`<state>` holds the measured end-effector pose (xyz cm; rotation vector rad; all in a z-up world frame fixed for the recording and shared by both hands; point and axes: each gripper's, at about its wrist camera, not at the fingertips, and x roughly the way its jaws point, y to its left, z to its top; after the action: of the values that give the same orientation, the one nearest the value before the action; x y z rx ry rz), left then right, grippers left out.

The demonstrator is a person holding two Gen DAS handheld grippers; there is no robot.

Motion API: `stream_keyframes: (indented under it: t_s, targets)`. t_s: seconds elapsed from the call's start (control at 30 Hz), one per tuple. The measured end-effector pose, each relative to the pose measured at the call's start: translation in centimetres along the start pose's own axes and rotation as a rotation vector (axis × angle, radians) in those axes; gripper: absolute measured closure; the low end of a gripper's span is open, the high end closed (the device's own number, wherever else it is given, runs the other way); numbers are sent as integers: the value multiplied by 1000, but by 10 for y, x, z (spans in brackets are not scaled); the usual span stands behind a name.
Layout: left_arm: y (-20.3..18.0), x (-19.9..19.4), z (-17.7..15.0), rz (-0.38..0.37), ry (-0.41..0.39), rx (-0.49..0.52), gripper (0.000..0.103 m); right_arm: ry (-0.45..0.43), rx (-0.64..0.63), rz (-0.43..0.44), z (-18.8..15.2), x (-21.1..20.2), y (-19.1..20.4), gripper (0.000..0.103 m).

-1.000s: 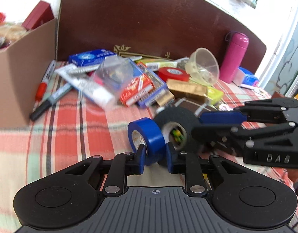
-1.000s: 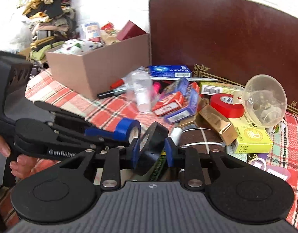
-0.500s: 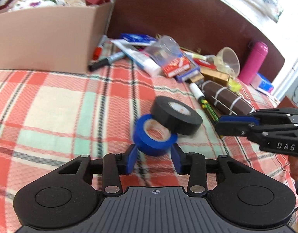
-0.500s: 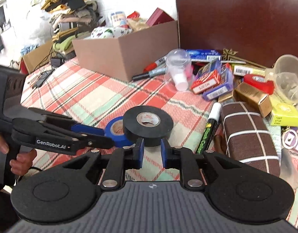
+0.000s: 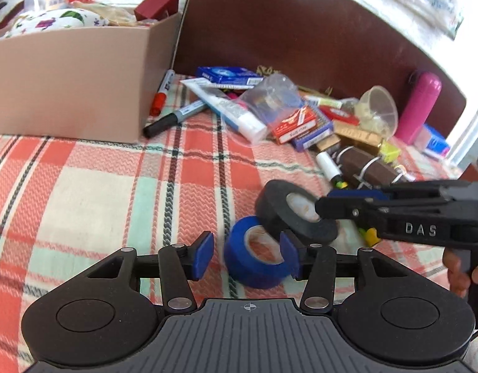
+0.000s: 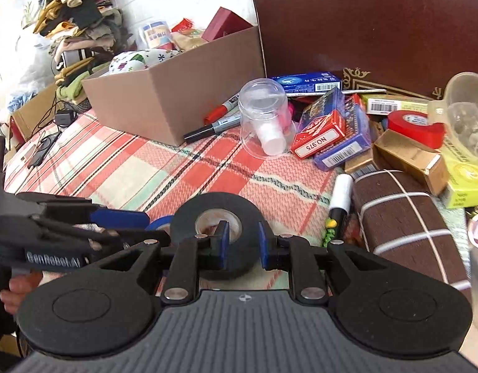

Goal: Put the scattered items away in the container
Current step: 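Grasp the blue tape roll with the left tool while the right tool grasps the black tape roll, then carry the blue tape with the left tool while the right tool carries the black tape to the box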

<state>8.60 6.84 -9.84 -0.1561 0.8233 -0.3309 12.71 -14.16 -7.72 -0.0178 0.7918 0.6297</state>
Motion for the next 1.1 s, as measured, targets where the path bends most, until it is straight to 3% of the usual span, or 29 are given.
stream_keyframes:
  t_s: [0.13,0.23,0.3,0.37,0.43,0.47,0.53,0.63,0.67,0.7,0.73,0.8,1.1]
  targets:
    - [2,7,0,17,22,7,43,-5,16,8,4,11,-2,64]
    - [-6,12,2,53,37,61,46,0,20,-11,4,16,-3,61]
    - [-10,13,4,55,47,79,59,9,28,-31,3,19,-5,59]
    - [-12,14,4,68,52,93,83,19,38,-42,1,21,-8,59]
    - [-13,13,3,80,53,106,85,28,41,-25,-1,21,-10,60]
    - [-12,12,2,80,57,102,86,36,35,-9,-1,20,-10,71]
    - [-7,5,-1,81,65,85,86,48,0,-16,-1,15,-5,72]
    - [2,-6,-8,106,75,65,86,50,-85,-93,-4,9,6,72]
    - [5,-9,-10,103,76,62,78,49,-103,-105,-5,8,8,69]
    - [5,-9,-10,98,77,67,78,53,-109,-102,-6,9,9,66]
    - [4,-8,-10,93,77,74,66,57,-110,-92,-7,11,9,59]
    - [1,-7,-9,84,76,88,57,57,-102,-86,-7,12,9,57]
    - [-6,3,-7,109,75,145,54,58,-55,-93,-9,19,5,57]
